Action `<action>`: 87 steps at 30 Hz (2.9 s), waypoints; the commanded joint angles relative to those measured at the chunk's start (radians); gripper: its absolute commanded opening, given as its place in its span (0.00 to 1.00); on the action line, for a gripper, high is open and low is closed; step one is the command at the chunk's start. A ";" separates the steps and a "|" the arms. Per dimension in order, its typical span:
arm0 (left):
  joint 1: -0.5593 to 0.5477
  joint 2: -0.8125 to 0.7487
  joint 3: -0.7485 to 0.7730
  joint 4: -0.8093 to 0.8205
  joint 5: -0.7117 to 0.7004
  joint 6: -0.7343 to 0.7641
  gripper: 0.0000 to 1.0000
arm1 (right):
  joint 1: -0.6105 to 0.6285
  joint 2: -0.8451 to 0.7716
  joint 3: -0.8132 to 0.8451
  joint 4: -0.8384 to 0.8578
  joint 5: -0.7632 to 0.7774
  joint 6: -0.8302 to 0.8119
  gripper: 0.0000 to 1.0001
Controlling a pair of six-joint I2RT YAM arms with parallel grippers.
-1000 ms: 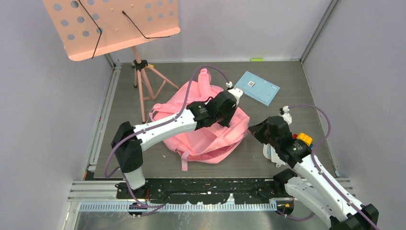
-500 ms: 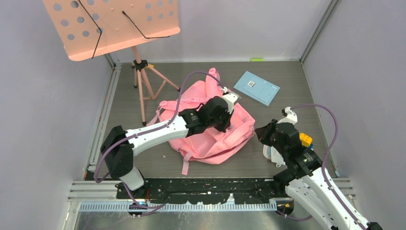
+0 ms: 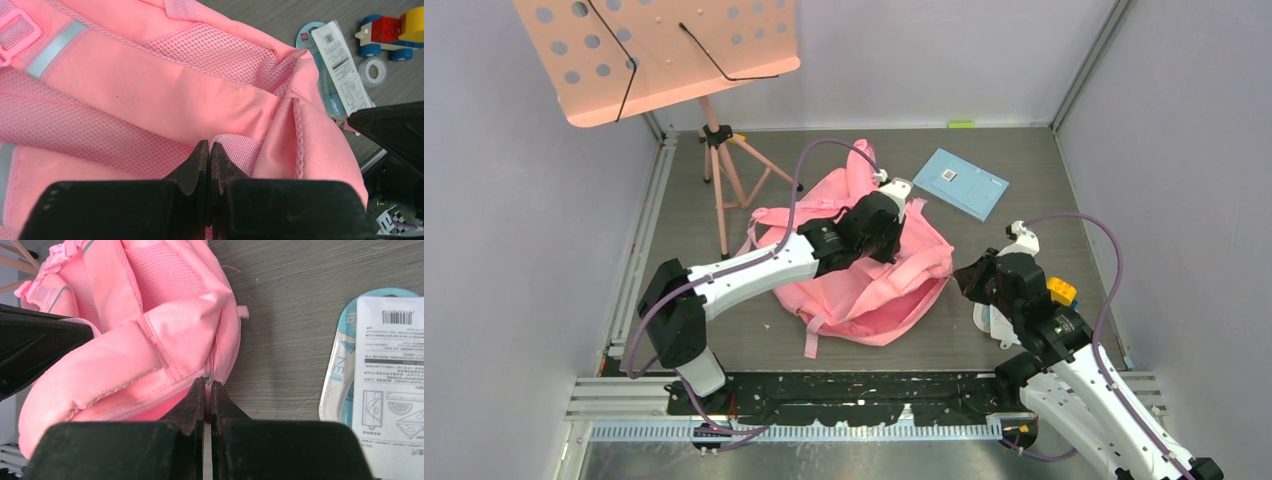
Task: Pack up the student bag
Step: Zip the student bag at the center of the board.
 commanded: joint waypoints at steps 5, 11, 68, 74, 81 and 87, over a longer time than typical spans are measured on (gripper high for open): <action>0.090 -0.011 -0.023 0.043 -0.103 -0.006 0.00 | 0.036 0.036 0.014 0.015 0.018 0.256 0.01; 0.073 -0.003 -0.119 0.136 0.004 -0.032 0.00 | 0.126 0.053 0.021 0.037 0.085 0.327 0.01; -0.277 0.075 0.066 -0.042 -0.173 -0.098 1.00 | 0.183 0.008 0.029 -0.132 0.385 0.320 0.00; -0.276 0.065 0.033 0.012 -0.131 -0.145 1.00 | 0.184 0.006 0.022 -0.126 0.385 0.321 0.00; -0.276 0.127 0.053 -0.045 -0.224 -0.142 0.65 | 0.184 0.002 0.013 -0.123 0.380 0.328 0.00; -0.271 0.153 0.108 -0.051 -0.299 -0.101 0.18 | 0.183 0.000 -0.010 -0.115 0.375 0.326 0.00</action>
